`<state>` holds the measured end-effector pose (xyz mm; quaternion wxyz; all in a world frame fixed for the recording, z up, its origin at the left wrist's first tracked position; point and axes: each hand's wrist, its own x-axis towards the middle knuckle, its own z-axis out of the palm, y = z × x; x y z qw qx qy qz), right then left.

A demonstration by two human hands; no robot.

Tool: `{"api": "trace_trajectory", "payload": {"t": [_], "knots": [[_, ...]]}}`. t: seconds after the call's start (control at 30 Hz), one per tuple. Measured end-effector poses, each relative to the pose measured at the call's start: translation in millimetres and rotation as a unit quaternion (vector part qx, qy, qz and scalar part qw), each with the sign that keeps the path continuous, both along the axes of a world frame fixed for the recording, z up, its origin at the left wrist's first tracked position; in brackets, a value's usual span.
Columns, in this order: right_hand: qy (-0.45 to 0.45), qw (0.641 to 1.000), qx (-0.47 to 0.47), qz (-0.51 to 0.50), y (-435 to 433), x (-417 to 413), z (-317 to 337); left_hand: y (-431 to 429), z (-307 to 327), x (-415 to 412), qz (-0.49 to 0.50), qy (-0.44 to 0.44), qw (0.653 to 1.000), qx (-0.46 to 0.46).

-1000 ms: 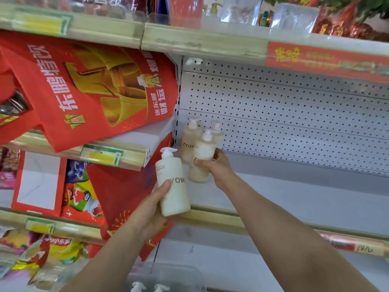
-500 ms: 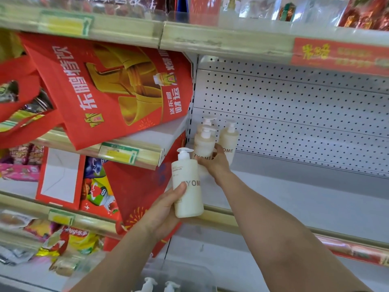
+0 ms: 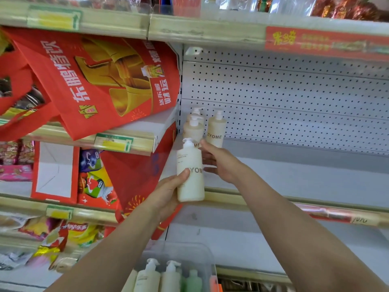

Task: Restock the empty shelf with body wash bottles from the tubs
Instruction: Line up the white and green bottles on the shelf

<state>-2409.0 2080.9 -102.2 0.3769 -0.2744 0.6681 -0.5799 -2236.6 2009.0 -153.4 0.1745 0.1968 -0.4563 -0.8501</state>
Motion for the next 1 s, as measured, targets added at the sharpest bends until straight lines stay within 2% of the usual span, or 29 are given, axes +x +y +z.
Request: {"api": "trace_trajectory", "payload": {"t": [0.07,0.13,0.33,0.47,0.53,0.6,0.7,0.8,1.0], "knots": [[-0.013,0.997,-0.001,0.07,19,5,4,8,6,-2,-0.015,-0.001,1.0,0.007],[-0.005,0.996,0.009,0.088,32,7,7,14,12,-6,-0.03,0.007,0.999,0.016],[0.005,0.998,0.015,0.067,62,-1,15,27,23,-22,-0.077,0.015,0.997,0.0],[0.004,0.999,-0.005,0.035,69,-17,19,23,27,-42,-0.087,0.014,0.994,-0.062],[0.023,0.999,-0.015,0.016,66,-27,23,16,32,-53,-0.036,-0.002,0.995,-0.089],[0.049,0.998,-0.023,-0.015,60,-40,27,2,33,-65,0.068,-0.035,0.991,-0.108],[0.065,0.994,-0.031,-0.077,46,-63,31,-23,31,-80,0.216,-0.093,0.956,-0.174],[0.082,0.99,-0.037,-0.105,31,-82,29,-42,18,-95,0.252,-0.132,0.934,-0.218],[0.164,0.982,-0.012,-0.096,2,-97,5,-62,1,-126,0.264,-0.126,0.918,-0.267]]}}
